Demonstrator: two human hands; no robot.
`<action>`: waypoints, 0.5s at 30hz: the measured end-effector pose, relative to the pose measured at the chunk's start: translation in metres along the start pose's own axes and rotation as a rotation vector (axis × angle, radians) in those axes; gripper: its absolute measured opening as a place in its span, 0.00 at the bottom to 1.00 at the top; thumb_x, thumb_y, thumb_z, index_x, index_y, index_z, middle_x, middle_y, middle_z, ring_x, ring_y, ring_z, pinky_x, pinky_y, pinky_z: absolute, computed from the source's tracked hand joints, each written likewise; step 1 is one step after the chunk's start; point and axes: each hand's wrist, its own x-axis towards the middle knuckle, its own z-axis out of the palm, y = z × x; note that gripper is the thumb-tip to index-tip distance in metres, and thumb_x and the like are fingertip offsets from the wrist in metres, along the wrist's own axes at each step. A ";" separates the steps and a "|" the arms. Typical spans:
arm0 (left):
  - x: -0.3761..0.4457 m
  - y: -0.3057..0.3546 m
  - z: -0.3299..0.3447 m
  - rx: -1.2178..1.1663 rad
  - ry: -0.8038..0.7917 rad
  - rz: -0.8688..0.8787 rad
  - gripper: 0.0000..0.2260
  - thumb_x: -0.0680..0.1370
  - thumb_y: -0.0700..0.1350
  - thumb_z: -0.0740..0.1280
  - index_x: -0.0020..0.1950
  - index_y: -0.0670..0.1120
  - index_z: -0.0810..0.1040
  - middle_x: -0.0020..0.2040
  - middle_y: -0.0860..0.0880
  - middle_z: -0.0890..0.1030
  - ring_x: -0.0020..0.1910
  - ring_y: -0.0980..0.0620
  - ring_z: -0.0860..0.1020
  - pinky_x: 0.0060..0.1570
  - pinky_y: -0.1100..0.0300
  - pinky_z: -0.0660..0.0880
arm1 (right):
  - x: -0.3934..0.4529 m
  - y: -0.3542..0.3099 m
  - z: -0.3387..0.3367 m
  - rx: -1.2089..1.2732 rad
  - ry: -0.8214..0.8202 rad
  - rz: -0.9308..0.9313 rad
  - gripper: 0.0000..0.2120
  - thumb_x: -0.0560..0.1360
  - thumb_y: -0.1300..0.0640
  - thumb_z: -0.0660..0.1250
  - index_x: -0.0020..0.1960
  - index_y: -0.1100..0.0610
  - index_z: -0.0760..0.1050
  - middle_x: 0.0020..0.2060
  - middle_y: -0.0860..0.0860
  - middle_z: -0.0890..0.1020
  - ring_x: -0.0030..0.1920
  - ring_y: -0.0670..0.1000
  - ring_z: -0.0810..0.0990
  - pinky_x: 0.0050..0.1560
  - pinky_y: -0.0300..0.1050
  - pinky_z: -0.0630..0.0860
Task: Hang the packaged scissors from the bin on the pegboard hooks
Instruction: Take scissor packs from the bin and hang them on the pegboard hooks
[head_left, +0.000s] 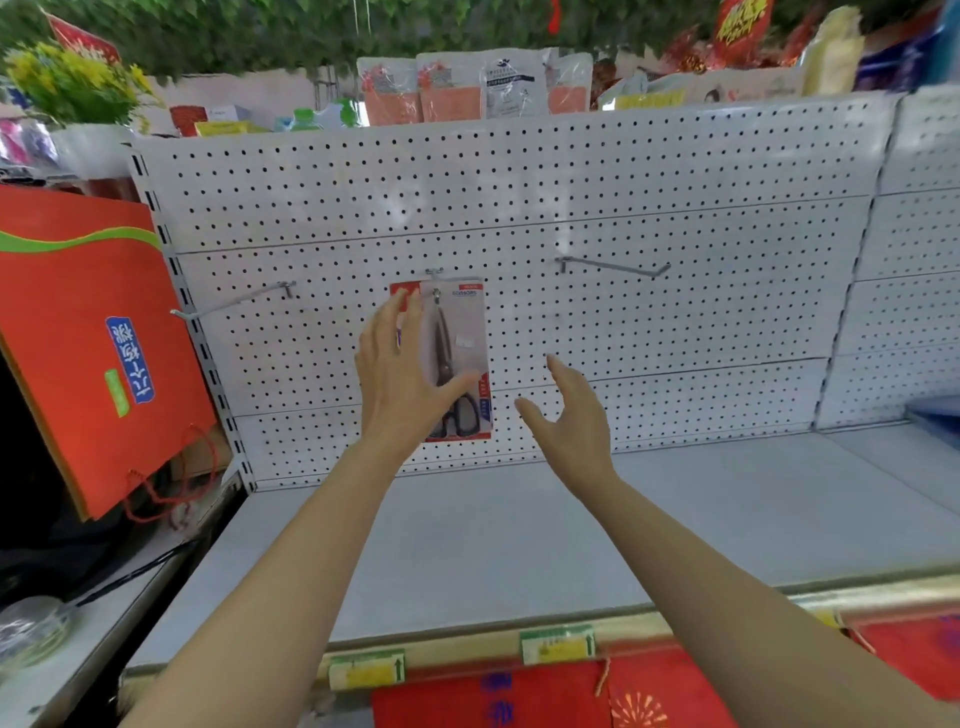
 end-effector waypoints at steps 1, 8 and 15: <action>-0.009 0.007 -0.001 0.016 0.009 0.036 0.47 0.69 0.62 0.73 0.80 0.47 0.54 0.79 0.48 0.56 0.76 0.45 0.54 0.74 0.48 0.53 | -0.003 0.000 -0.011 -0.063 0.015 -0.031 0.31 0.75 0.48 0.68 0.75 0.54 0.63 0.72 0.50 0.70 0.72 0.50 0.66 0.70 0.54 0.65; -0.049 0.065 0.013 0.085 -0.009 0.338 0.38 0.72 0.60 0.70 0.76 0.45 0.62 0.73 0.47 0.67 0.72 0.44 0.64 0.70 0.47 0.60 | -0.030 0.017 -0.085 -0.390 0.154 -0.205 0.29 0.74 0.50 0.70 0.71 0.60 0.69 0.64 0.56 0.77 0.63 0.57 0.74 0.65 0.53 0.65; -0.073 0.133 0.069 -0.034 -0.136 0.513 0.34 0.75 0.57 0.68 0.76 0.44 0.64 0.71 0.46 0.70 0.69 0.44 0.66 0.70 0.49 0.61 | -0.066 0.055 -0.159 -0.702 0.254 -0.196 0.28 0.73 0.49 0.68 0.68 0.61 0.71 0.59 0.56 0.79 0.58 0.60 0.77 0.60 0.55 0.69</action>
